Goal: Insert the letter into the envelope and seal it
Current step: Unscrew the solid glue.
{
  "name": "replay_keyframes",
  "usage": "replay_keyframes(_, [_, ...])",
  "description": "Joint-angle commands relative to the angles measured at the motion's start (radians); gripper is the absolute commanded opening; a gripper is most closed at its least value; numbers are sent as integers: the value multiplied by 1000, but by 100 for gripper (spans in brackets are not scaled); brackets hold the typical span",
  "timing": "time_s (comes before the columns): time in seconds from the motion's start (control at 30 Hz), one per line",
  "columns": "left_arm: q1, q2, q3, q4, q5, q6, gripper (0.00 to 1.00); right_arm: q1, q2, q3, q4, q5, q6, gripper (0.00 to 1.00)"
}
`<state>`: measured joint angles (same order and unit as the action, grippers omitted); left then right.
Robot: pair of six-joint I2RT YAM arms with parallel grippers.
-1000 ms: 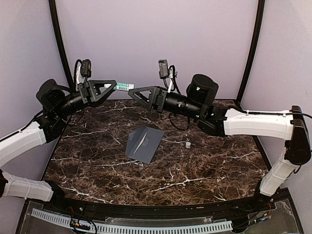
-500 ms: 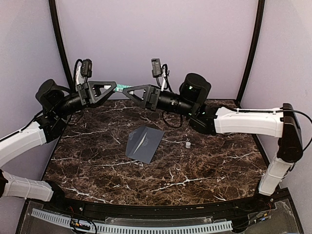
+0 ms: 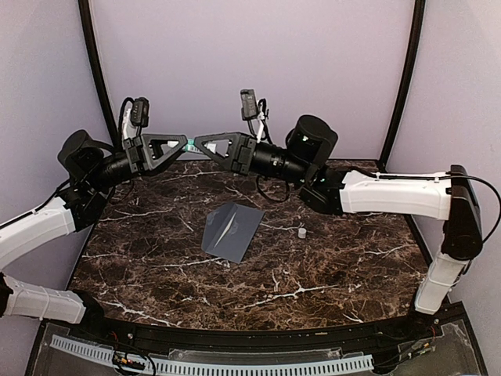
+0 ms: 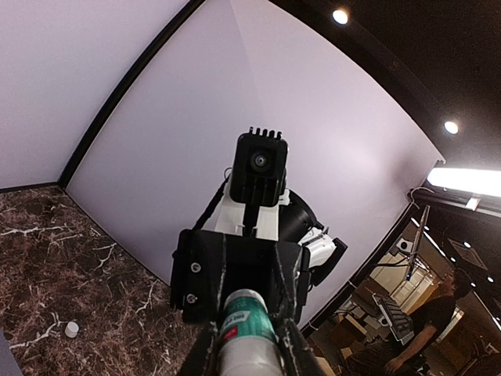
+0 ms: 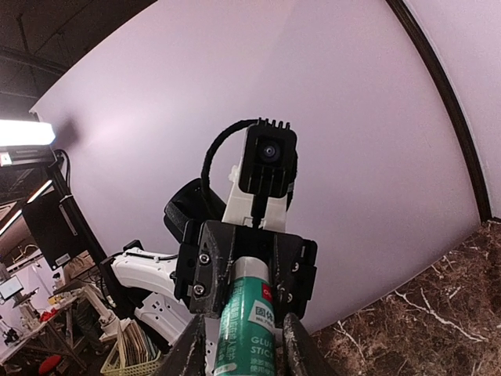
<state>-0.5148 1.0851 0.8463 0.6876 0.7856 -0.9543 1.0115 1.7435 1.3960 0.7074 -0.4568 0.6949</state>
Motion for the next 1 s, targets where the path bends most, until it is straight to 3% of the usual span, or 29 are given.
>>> replay_keyframes(0.0, [-1, -15, -6, 56, 8, 3, 0, 7, 9, 24, 47, -22, 6, 31])
replay_keyframes(0.1, [-1, -13, -5, 65, 5, 2, 0, 9, 10, 27, 30, -23, 5, 36])
replay_keyframes(0.27, [-1, -3, -3, 70, 10, -3, 0, 8, 10, 23, 22, -20, 4, 32])
replay_keyframes(0.63, [-1, 2, -4, 54, 18, 6, 2, 9, -6, -1, 33, 5, -9, 9])
replay_keyframes(0.67, [-1, 2, -3, 42, 19, 14, 8, 9, -15, -8, 35, 15, -15, 8])
replay_keyframes(0.83, [-1, -16, 6, -69, -14, 98, 55, 9, -64, -61, 20, 86, -52, 5])
replay_keyframes(0.93, [-1, -27, 17, -140, -28, 133, 78, 8, -96, -89, 5, 124, -76, 4])
replay_keyframes(0.97, [-1, -29, 20, -164, -35, 149, 81, 7, -107, -98, -1, 137, -83, 4])
